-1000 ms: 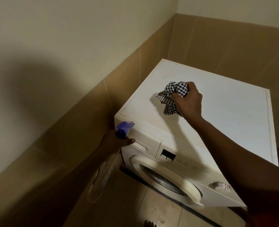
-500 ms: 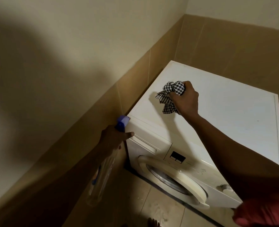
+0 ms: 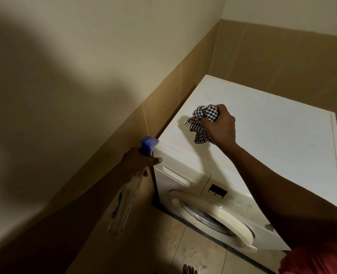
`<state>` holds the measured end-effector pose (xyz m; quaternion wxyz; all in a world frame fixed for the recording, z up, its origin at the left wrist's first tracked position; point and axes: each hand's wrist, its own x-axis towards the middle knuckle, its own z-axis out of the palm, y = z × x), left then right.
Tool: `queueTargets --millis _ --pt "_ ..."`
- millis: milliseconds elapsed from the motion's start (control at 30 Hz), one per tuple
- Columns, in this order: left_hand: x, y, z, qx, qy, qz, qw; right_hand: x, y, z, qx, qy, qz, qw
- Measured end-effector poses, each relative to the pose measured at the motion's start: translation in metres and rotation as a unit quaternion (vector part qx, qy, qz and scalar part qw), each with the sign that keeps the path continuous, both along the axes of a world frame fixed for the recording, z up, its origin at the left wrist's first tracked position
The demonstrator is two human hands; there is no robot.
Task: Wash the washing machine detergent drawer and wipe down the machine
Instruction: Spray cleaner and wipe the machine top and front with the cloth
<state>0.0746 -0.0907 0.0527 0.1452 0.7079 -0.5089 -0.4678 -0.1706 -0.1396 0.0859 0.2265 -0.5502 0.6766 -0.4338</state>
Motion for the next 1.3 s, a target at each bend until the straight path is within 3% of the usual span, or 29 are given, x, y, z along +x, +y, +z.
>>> queueTargets --millis 133,200,233,267,300,333,367,400,433,1100,1300 --pt "-0.008 0.004 -0.003 -0.034 0.002 -0.039 0.999 -0.010 -0.002 0.002 -0.003 0.008 -0.002 1.000" --pt "-0.013 -0.003 -0.005 0.015 0.023 -0.072 0.997 -0.020 -0.004 0.006 -0.001 0.015 -0.014 1.000" --pt "-0.018 0.000 0.005 0.099 0.072 -0.123 0.985 -0.025 -0.005 0.007 0.001 0.018 -0.021 1.000" --pt "-0.020 0.005 0.006 0.103 0.121 -0.246 0.956 -0.030 -0.006 0.009 0.000 0.022 -0.027 0.999" --pt "-0.021 0.007 0.000 0.071 0.198 -0.268 0.940 -0.035 -0.007 0.011 0.000 0.027 -0.032 0.999" --pt "-0.025 0.005 -0.004 0.058 0.210 -0.245 0.945 -0.039 -0.007 0.012 -0.001 0.032 -0.036 0.999" --pt "-0.034 0.010 -0.007 0.100 0.153 -0.249 0.951 -0.042 -0.006 0.013 -0.002 0.036 -0.039 0.999" --pt "-0.044 0.010 -0.002 0.154 0.115 -0.164 0.968 -0.046 -0.006 0.014 -0.003 0.037 -0.043 0.998" --pt "-0.047 0.014 -0.003 0.041 0.052 -0.146 0.987 -0.050 -0.005 0.014 -0.004 0.038 -0.045 0.998" --pt "-0.187 0.052 -0.014 0.061 0.042 -0.263 0.962 -0.150 0.038 0.036 -0.028 0.085 -0.109 0.990" --pt "-0.252 0.076 -0.016 0.102 0.071 -0.343 0.931 -0.202 0.068 0.040 -0.025 0.112 -0.162 0.980"
